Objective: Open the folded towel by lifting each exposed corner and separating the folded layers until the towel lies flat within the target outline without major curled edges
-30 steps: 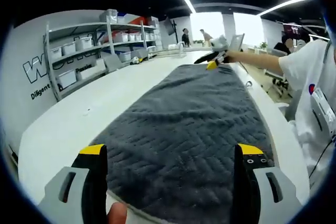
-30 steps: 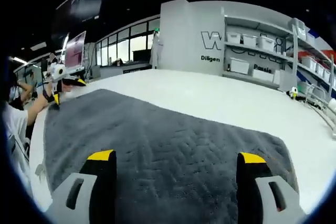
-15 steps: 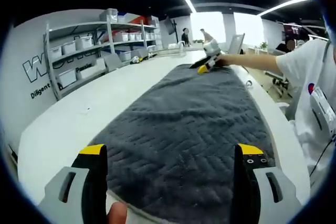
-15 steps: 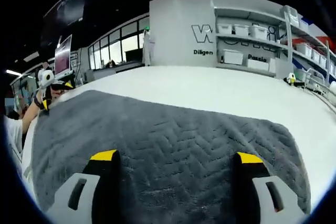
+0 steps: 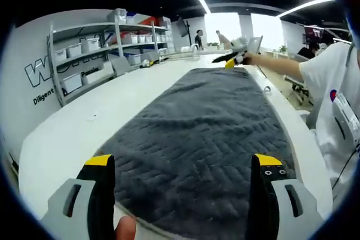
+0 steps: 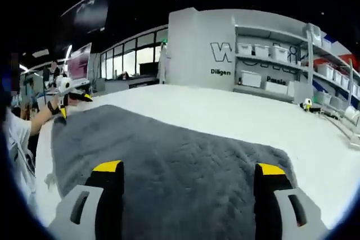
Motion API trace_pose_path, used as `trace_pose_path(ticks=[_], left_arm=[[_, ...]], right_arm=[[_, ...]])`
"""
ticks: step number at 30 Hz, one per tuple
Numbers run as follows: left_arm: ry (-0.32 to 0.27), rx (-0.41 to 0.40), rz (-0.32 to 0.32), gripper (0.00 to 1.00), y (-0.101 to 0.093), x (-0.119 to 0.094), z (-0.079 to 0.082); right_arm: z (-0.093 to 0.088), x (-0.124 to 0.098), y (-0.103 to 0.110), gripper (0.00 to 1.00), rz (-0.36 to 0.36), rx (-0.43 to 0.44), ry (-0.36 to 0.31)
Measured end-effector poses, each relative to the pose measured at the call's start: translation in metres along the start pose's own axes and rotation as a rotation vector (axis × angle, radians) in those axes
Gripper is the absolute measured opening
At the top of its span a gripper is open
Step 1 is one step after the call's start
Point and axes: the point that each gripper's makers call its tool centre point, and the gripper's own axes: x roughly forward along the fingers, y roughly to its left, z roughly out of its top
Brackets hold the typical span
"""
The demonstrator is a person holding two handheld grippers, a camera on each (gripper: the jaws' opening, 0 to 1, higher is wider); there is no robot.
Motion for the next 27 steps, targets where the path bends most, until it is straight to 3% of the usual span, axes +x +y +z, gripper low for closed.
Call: trace_pose_path(ticks=[4, 5, 6, 8, 10, 12, 14, 16, 20, 23, 27], left_arm=[[0.000, -0.014, 0.009, 0.99, 0.002, 0.000, 0.001], [-0.001, -0.015, 0.010, 0.99, 0.001, 0.000, 0.001], [-0.007, -0.025, 0.017, 0.99, 0.001, -0.002, 0.006], [-0.018, -0.023, 0.021, 0.99, -0.001, -0.005, 0.011], [-0.047, 0.033, 0.030, 0.99, -0.003, -0.007, 0.020], [-0.047, 0.014, 0.030, 0.99, -0.003, -0.009, 0.023], [-0.044, 0.005, 0.042, 0.99, -0.002, -0.008, 0.026], [-0.034, 0.002, 0.068, 0.99, -0.005, -0.012, 0.022], [0.018, -0.091, 0.136, 0.99, -0.016, -0.032, 0.002], [0.006, -0.116, 0.202, 0.99, -0.026, -0.056, -0.007], [0.009, -0.159, 0.276, 0.99, -0.045, -0.081, -0.022]], right_arm=[[0.005, -0.049, 0.000, 0.99, -0.031, -0.016, -0.056], [0.005, -0.053, 0.000, 0.99, -0.035, -0.014, -0.061], [0.002, -0.072, 0.000, 0.99, -0.048, -0.006, -0.086], [0.002, -0.089, -0.003, 0.99, -0.074, 0.012, -0.137], [-0.007, -0.101, -0.012, 0.99, -0.102, 0.047, -0.121], [-0.015, -0.113, -0.025, 0.98, -0.140, 0.075, -0.131], [-0.034, -0.124, -0.038, 0.96, -0.180, 0.092, -0.072], [-0.045, -0.135, -0.052, 0.96, -0.236, 0.068, -0.049], [-0.052, -0.156, -0.061, 0.96, -0.252, 0.106, -0.059], [-0.053, -0.167, -0.064, 0.96, -0.254, 0.099, -0.060], [-0.064, -0.171, -0.065, 0.97, -0.239, 0.084, -0.006]])
